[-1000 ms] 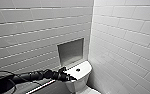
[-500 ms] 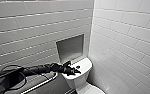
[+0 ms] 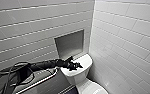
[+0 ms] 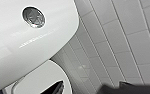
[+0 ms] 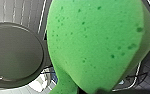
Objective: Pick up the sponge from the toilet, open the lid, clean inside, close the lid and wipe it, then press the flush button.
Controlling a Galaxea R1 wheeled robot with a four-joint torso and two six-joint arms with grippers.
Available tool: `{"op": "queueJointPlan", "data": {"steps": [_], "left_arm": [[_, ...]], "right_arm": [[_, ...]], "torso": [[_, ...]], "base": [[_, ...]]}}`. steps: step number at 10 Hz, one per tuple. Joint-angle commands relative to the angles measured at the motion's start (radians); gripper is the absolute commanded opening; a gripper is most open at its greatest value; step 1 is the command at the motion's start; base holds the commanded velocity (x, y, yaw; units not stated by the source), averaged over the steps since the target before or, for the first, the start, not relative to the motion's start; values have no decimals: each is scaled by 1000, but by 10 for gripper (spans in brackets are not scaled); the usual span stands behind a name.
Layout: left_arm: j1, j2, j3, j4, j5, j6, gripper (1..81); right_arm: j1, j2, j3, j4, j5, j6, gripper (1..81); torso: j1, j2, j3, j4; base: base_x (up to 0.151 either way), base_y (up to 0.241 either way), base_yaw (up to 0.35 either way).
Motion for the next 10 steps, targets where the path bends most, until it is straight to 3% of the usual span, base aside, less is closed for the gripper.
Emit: {"op": "queueJointPlan", "data": {"steps": [1, 4, 10], "left_arm": [[-201, 58, -72, -26, 26, -22, 811], [-233, 125, -164, -26, 26, -22, 811], [-280, 187, -292, 3, 26, -22, 811]], "right_arm": [[-3, -22, 34, -15, -50, 2, 10], [0, -20, 34, -17, -52, 2, 10], [2, -14, 31, -15, -52, 2, 10]], "torso": [[0, 0, -23, 0], [1, 1, -58, 0], [2, 2, -54, 0]], "base": [[0, 0, 0], [0, 0, 0], [0, 0, 0]]}}
